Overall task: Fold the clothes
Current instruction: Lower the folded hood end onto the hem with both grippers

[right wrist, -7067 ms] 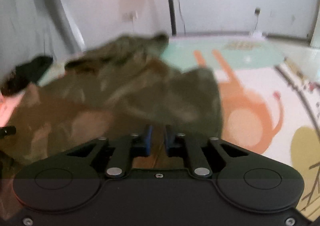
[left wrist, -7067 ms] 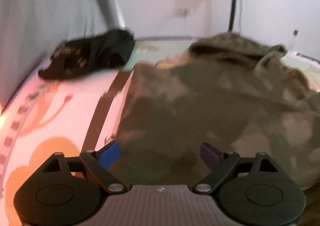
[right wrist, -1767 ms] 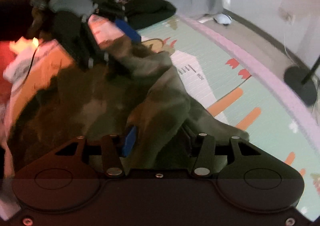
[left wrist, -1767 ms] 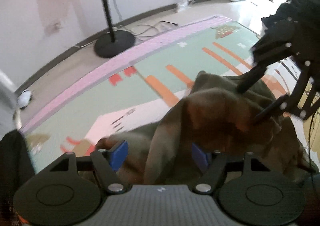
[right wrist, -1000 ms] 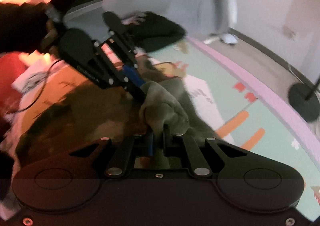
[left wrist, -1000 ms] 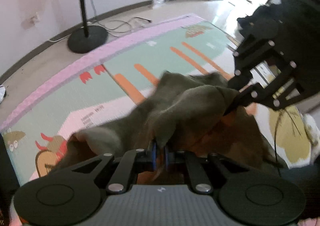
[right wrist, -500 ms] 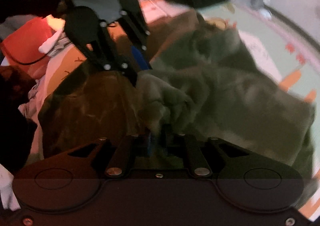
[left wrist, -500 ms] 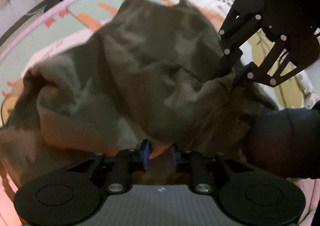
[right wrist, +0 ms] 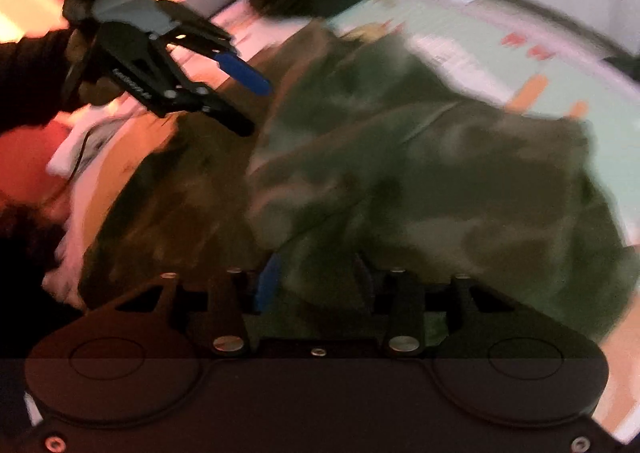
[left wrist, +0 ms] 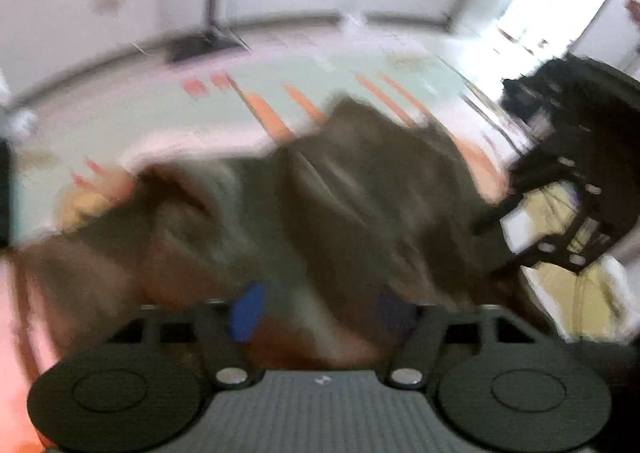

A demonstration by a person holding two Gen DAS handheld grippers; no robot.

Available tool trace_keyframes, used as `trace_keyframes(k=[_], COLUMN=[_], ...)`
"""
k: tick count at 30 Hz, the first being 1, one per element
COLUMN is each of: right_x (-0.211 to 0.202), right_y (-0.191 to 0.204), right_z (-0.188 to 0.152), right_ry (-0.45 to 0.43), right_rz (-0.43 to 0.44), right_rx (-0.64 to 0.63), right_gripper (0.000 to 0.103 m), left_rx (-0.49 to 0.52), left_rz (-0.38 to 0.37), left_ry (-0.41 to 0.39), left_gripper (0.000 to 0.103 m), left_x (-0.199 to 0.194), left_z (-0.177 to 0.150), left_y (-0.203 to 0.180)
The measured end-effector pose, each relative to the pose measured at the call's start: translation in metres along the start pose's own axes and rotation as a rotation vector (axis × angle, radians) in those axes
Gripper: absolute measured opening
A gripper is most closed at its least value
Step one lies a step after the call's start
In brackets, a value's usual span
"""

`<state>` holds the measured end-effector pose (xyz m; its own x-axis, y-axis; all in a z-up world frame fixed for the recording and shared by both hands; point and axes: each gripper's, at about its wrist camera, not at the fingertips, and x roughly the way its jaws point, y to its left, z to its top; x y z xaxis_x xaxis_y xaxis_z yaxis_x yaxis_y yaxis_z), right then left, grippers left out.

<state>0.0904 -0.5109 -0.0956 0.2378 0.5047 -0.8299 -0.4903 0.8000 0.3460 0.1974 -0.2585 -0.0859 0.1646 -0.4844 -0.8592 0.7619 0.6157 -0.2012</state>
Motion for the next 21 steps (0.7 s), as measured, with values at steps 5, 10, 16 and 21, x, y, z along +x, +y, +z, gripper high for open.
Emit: trace_keyframes(k=[5,10,16,21], right_x=[-0.016,-0.003,0.025,0.046], right_y=[-0.038,-0.085,-0.136,-0.16], right_z=[0.016,0.024,0.037,0.05], right_ry=[-0.061,-0.083,-0.083,-0.069], right_rz=[-0.234,-0.36,-0.329,-0.273], right_rx=[0.117,0.267,0.388,0.426], right_gripper=[0.043,0.043,0.043,0.04], left_rx=[-0.03,-0.063,-0.169,-0.213], left_rz=[0.137,0.235,0.251,0.176], left_ry=[-0.005,0.038,0.151,0.184], left_gripper=[0.076,0.075,0.073,0.049], left_x=[0.028,0.066,0.107,0.122], left_z=[0.034,0.053,0.068,0.077], left_y=[0.022,0.042,0.073,0.078])
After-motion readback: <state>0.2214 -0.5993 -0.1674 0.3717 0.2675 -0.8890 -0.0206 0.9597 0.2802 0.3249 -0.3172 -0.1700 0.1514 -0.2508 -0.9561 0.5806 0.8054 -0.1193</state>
